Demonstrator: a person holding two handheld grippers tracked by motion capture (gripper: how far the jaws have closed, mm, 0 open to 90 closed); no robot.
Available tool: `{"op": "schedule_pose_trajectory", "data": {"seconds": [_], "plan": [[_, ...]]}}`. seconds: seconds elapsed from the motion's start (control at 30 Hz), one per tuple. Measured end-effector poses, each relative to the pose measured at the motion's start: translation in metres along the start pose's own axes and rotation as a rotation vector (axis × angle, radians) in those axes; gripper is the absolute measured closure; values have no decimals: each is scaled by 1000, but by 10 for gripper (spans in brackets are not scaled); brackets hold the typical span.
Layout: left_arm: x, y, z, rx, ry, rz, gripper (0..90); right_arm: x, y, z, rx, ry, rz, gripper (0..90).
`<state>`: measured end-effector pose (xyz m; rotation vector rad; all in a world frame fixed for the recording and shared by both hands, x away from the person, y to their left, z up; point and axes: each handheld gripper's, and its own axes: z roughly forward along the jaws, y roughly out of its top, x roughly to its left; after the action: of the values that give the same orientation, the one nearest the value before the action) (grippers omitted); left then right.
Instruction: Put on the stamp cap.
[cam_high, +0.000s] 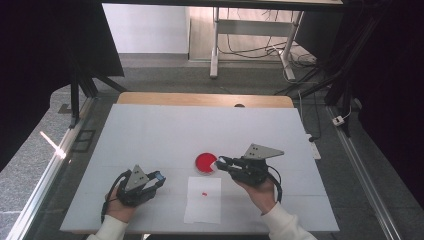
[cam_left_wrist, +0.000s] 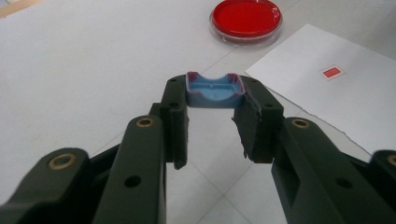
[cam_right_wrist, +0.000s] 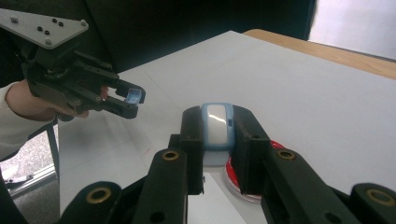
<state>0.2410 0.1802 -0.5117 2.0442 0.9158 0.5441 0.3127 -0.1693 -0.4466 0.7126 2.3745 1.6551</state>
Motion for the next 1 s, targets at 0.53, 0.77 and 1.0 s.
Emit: {"op": "schedule_pose_trajectory", "data": {"seconds": [0.53, 0.77, 1.0], "plan": [[-9, 19, 15, -13, -34, 39, 650, 5, 0, 2, -6, 6, 10, 751], [-16, 29, 23, -15, -60, 69, 650, 6, 0, 4, -6, 6, 12, 751], [-22, 36, 29, -15, -76, 89, 650, 9, 0, 6, -10, 8, 14, 751]]}}
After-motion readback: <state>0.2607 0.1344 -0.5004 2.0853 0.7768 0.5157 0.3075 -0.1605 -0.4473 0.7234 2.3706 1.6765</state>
